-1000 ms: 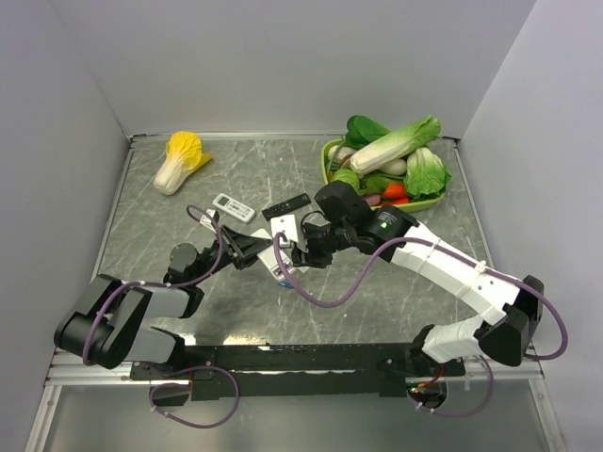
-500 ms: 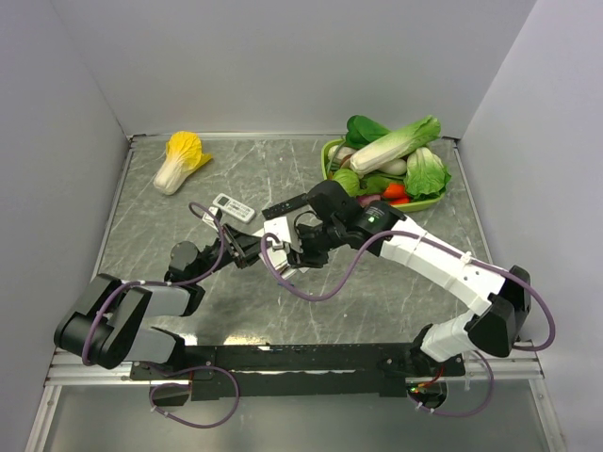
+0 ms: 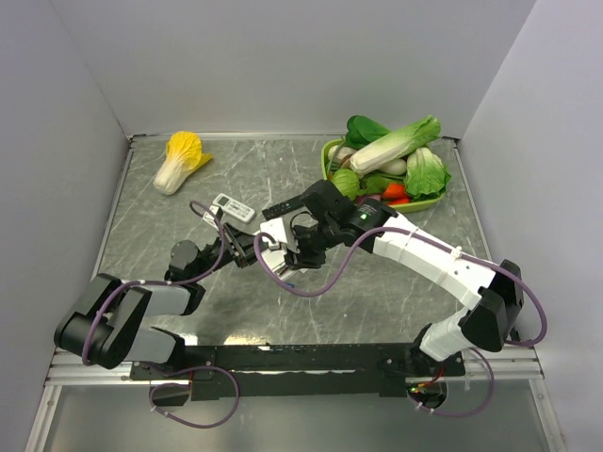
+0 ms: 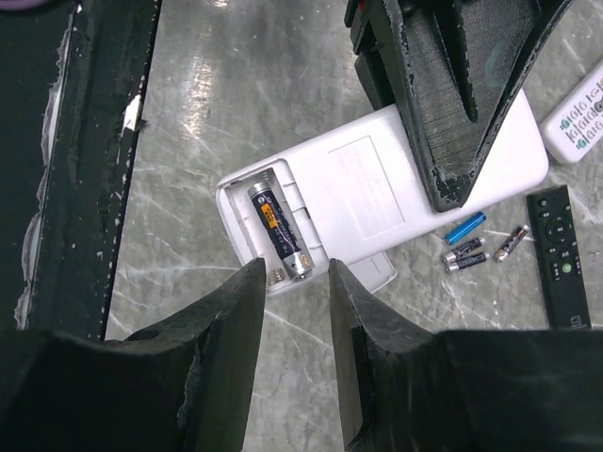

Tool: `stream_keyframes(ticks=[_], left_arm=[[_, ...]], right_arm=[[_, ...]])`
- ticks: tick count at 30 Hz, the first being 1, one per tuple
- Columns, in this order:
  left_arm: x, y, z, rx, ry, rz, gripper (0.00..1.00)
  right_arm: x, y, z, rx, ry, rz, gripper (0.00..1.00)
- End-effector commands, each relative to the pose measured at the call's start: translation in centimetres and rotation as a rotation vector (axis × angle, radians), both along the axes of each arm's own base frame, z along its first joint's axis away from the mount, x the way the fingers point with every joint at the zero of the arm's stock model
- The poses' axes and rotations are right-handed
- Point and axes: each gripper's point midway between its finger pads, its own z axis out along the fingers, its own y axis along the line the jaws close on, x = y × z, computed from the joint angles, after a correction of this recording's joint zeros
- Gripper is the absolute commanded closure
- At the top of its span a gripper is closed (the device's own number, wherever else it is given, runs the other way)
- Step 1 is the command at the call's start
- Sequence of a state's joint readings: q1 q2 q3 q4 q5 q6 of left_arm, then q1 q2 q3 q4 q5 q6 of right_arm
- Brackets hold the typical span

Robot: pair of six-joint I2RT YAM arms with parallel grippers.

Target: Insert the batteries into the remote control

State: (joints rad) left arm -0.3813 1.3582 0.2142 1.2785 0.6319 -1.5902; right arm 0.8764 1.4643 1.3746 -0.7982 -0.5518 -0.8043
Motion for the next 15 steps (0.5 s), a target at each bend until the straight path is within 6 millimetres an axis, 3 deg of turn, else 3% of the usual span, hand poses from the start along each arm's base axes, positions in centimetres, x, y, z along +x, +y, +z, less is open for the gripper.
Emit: stream_keyframes(ticks=[1,15], left_arm=[[-4.39,1.30,10.97,-0.220,-0.588,-0.025,0.99],[-4.01,1.07,10.91,-0.217,-0.585,-0.031,0.99]], right_arm=[[0.24,0.95,1.25,0.035,-0.017,0.043,0.60],[0.30,0.45,0.91,0.000,-0.025,0.051,0.84]])
